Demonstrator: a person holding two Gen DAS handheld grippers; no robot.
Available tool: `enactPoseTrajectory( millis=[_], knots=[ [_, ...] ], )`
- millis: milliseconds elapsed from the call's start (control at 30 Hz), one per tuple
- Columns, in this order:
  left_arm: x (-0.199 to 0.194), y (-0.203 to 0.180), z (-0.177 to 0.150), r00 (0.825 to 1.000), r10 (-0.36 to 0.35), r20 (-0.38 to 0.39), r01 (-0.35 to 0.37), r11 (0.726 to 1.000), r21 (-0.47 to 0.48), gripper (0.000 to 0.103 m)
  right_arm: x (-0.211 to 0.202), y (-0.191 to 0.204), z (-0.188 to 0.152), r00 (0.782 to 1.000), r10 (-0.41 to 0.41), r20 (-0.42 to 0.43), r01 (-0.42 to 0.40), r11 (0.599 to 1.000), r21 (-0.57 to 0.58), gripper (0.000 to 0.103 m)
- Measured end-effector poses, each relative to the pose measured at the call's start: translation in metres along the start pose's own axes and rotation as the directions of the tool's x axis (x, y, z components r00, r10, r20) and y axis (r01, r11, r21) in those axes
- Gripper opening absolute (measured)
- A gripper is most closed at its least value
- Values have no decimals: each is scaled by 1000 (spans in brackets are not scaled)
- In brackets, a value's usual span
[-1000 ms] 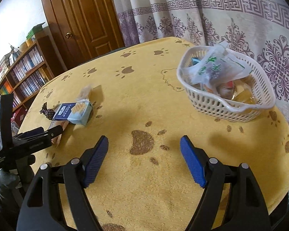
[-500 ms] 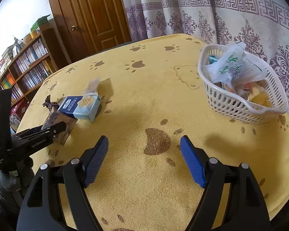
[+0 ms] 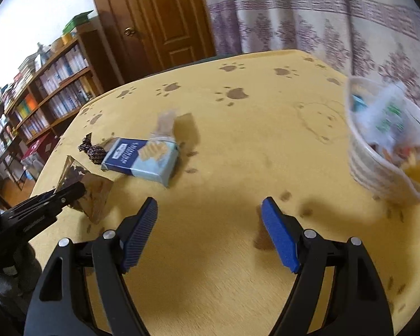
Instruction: Organize snacks
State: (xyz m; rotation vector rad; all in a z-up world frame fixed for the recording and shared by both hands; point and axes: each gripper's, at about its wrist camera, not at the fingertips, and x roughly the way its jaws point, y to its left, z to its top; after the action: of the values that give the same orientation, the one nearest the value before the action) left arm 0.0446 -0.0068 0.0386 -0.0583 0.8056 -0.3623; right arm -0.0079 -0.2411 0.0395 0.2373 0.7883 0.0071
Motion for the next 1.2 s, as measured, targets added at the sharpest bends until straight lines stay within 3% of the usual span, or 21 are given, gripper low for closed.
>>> enactPoseTrajectory(
  millis=[400,600,667,733,867,933,1033,1100,1200],
  knots=[
    [-7,17,-3,1000,-8,15,8,999,-39,23,64,29,60,998,39,-44,-40,998,-38,78],
    [-4,22,-4,1000,-16,11,17,998,-67,26,101,53,85,998,23,-53,-28,995,-94,68],
    [-2,24,-4,1000,-14,1,14,997,-76,32,115,58,91,998,4,-64,-11,994,-109,62],
    [3,26,-5,1000,-19,-20,18,996,-90,44,125,60,93,997,-10,-74,1,994,-113,58],
    [10,29,-8,999,-22,-46,17,994,-108,48,142,61,95,995,-42,-91,31,992,-125,48],
    [12,29,-8,998,-25,-53,19,994,-111,62,144,60,94,995,-52,-83,41,991,-129,43],
    [11,30,-9,999,-19,-43,14,993,-114,75,143,59,92,995,-68,-74,57,988,-144,32],
    [10,31,-9,999,-5,-37,1,994,-112,82,141,57,91,995,-70,-73,59,988,-141,30],
    [11,33,-7,999,23,-38,-26,994,-104,83,134,52,88,995,-82,-61,73,988,-136,29]
  ],
)
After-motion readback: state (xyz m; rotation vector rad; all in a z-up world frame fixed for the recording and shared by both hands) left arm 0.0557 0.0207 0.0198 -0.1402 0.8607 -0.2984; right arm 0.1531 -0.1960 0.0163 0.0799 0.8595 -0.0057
